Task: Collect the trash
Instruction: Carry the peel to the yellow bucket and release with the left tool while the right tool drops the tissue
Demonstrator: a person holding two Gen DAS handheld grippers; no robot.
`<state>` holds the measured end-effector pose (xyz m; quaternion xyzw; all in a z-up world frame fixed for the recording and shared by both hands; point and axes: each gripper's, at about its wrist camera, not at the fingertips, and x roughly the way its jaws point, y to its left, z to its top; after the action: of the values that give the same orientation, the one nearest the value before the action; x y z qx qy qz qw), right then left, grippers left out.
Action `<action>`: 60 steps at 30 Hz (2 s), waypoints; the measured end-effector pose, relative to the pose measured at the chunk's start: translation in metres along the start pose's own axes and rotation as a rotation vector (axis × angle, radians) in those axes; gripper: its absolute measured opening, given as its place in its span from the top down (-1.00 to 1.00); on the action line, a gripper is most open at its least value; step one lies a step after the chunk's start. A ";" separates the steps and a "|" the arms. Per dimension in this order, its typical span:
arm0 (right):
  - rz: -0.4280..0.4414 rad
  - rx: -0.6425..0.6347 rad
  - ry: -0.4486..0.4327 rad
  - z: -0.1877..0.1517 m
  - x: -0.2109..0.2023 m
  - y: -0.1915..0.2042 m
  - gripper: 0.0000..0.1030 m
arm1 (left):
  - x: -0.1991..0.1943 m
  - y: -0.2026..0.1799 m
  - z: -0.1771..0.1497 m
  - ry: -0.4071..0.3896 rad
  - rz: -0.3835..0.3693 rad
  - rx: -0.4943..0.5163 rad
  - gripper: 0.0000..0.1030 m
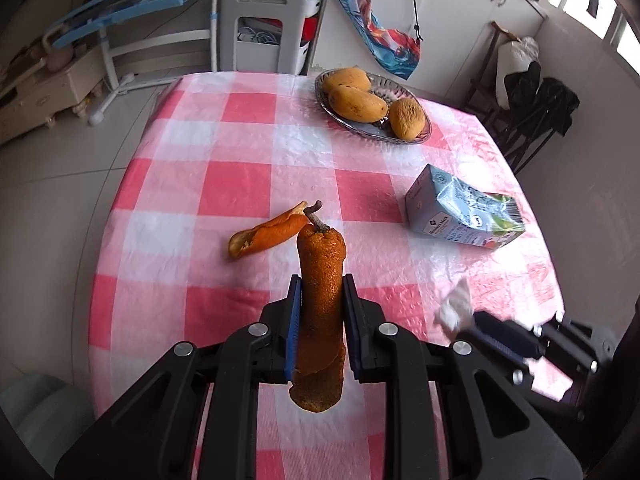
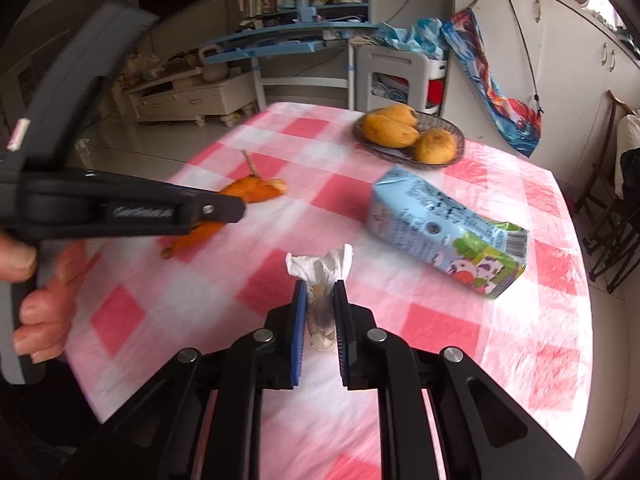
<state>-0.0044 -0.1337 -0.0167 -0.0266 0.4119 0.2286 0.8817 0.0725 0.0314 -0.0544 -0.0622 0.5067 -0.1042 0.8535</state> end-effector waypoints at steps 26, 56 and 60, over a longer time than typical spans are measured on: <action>0.344 -0.291 0.185 -0.131 -0.063 0.138 0.71 | -0.083 -0.017 -0.154 -0.035 0.006 -0.016 0.63; 0.055 -0.310 0.240 -0.169 -0.074 0.128 -0.56 | -0.098 -0.020 -0.261 0.131 0.102 -0.039 0.36; 0.027 -0.298 0.224 -0.170 -0.076 0.128 -0.64 | -0.113 -0.014 -0.256 0.037 0.129 -0.076 -0.12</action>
<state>-0.2228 -0.0879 -0.0543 -0.1768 0.4695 0.2946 0.8133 -0.2067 0.0451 -0.0779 -0.0597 0.5288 -0.0310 0.8461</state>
